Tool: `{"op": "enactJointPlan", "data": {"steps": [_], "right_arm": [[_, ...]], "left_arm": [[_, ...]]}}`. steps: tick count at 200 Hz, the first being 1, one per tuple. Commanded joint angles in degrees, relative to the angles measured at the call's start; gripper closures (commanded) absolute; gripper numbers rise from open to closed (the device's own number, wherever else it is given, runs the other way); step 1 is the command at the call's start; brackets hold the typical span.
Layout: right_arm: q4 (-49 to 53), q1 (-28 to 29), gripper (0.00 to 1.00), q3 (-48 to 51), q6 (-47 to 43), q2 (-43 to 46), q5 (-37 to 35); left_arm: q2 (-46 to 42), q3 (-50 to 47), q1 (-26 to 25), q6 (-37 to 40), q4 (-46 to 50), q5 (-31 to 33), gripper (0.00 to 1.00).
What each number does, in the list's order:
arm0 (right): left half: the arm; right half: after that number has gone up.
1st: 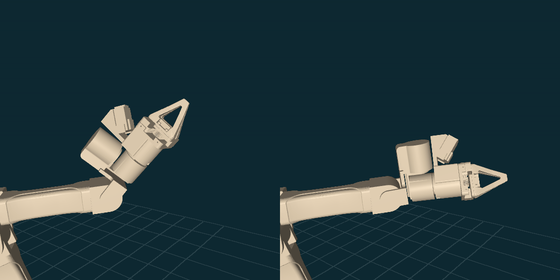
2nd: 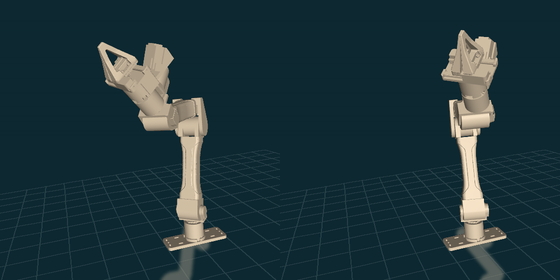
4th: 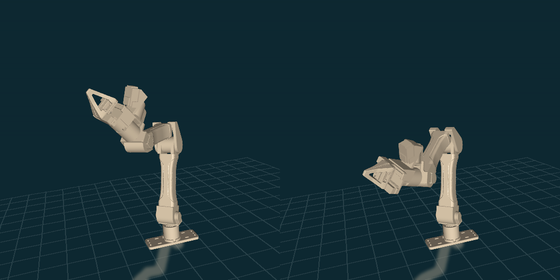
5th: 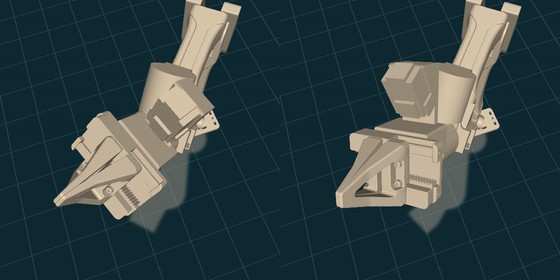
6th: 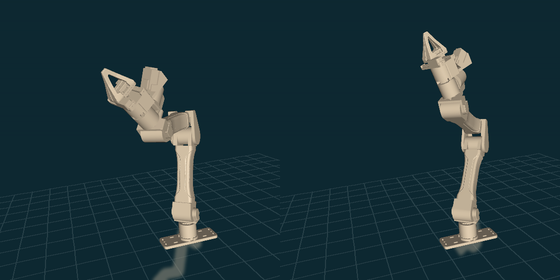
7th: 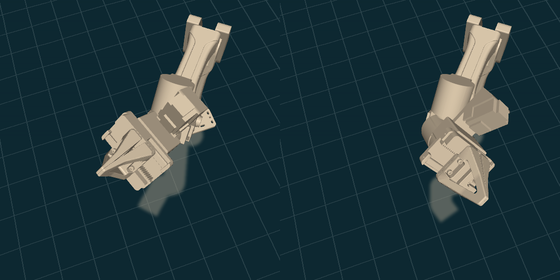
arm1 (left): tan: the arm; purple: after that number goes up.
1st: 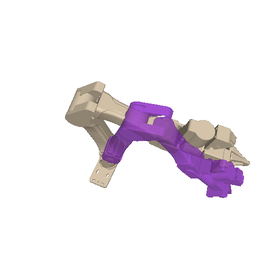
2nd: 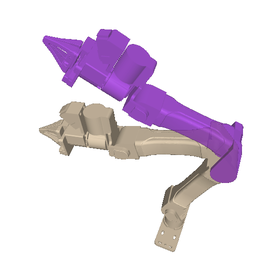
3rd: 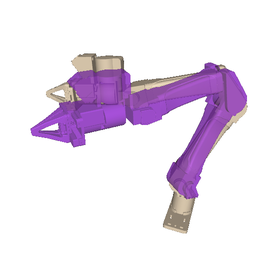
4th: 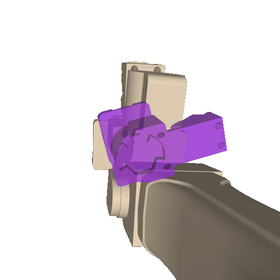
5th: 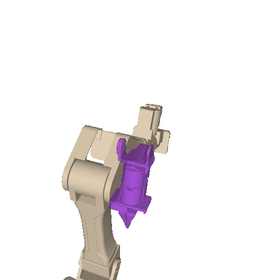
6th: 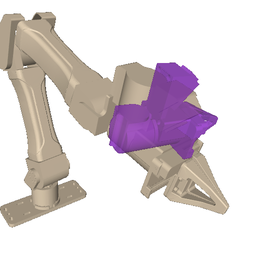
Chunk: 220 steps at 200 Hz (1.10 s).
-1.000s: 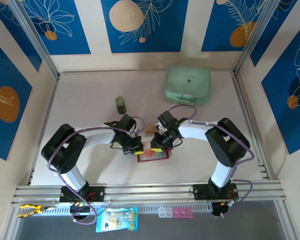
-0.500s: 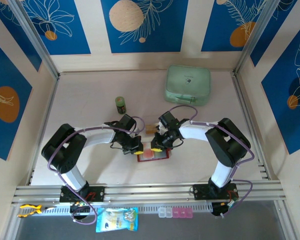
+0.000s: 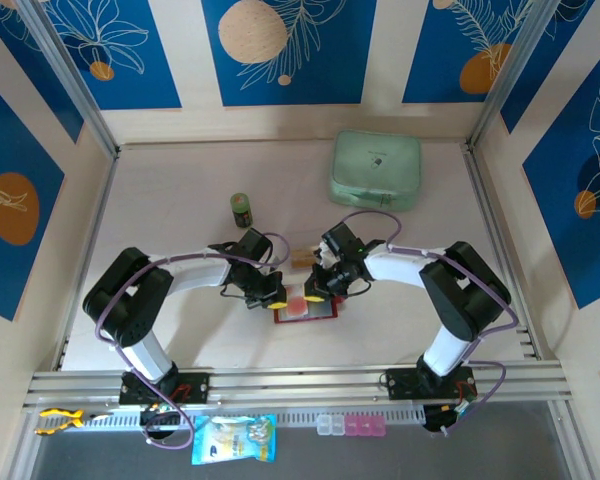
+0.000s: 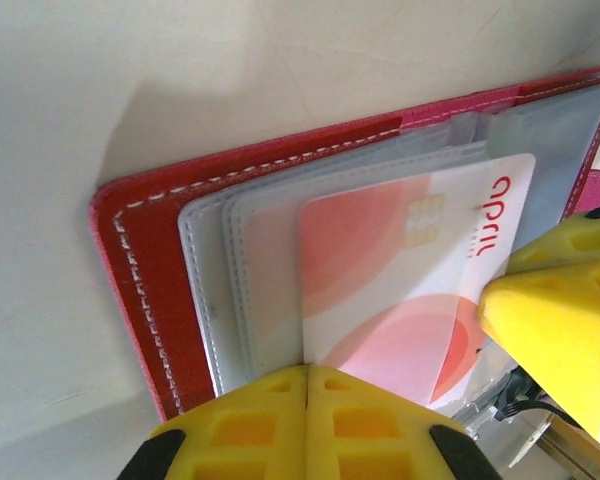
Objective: Take the credit cards out of the card holder
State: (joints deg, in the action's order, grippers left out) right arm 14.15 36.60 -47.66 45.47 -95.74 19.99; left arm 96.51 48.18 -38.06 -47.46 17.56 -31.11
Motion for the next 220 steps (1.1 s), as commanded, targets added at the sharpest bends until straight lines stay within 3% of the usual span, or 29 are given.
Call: {"op": "enactJointPlan", "data": {"steps": [1,66,138,220], "right_arm": [[0.39,-0.8,0.96,1.3,-0.47,1.85,1.24],[3.54,-2.83,0.96,1.53,-2.81,4.27,-0.1],[13.06,-2.93,0.96,-1.7,-7.3,6.8,-6.14],[19.61,-0.03,0.96,-6.6,-9.61,6.27,-12.44]], "left_arm": [[1.43,-0.11,-0.37,0.75,2.38,1.66,0.98],[1.32,-0.27,-0.4,0.62,2.47,1.76,0.98],[1.24,-0.26,-0.36,0.71,2.35,1.66,0.98],[1.15,-0.28,-0.42,0.75,2.08,1.48,0.98]]}}
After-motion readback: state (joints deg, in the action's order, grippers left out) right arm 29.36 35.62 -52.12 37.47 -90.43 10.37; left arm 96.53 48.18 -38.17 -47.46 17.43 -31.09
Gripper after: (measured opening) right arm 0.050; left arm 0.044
